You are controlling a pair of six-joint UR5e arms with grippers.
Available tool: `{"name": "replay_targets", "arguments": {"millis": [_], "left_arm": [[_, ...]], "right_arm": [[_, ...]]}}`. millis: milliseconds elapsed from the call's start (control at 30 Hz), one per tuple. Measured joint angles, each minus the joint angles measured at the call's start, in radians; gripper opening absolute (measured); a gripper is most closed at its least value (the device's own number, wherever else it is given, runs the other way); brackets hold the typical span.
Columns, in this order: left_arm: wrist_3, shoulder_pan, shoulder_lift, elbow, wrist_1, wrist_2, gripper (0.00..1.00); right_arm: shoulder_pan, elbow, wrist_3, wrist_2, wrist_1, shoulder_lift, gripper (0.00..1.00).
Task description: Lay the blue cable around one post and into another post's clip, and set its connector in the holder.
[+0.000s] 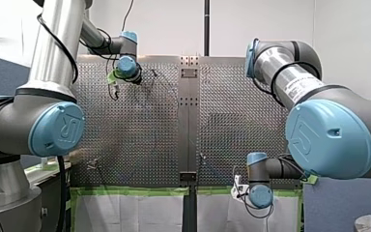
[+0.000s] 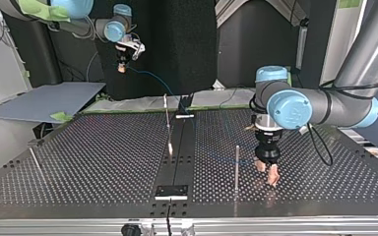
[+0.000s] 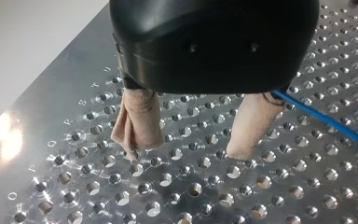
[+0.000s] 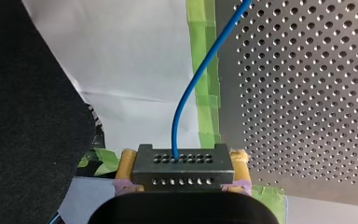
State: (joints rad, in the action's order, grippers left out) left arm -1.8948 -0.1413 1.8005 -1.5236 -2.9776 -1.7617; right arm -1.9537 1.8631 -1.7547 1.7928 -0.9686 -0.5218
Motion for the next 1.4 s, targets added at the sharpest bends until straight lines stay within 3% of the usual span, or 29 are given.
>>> {"name": "replay_targets", "arguments": {"millis": [233,633,1000,1200,1400], "left_arm": [[0.000,0.003,0.000,0.000,-0.001,-0.001,1.00],[0.000,0.004,0.000,0.000,-0.001,-0.001,1.00],[-0.001,0.004,0.000,0.000,-0.001,0.000,1.00],[-0.001,0.005,0.000,0.000,-0.001,0.000,1.00],[0.000,0.005,0.000,0.000,-0.001,0.000,1.00]], "right_arm": [[0.026,-0.051,0.000,-0.003,-0.064,0.064,0.00],[0.064,-0.098,0.001,-0.013,-0.153,0.153,0.00],[0.083,-0.147,0.014,-0.031,-0.253,0.253,0.00],[0.088,-0.166,0.039,-0.032,-0.309,0.309,0.00],[0.096,-0.160,0.081,-0.043,-0.362,0.362,0.00]]}}
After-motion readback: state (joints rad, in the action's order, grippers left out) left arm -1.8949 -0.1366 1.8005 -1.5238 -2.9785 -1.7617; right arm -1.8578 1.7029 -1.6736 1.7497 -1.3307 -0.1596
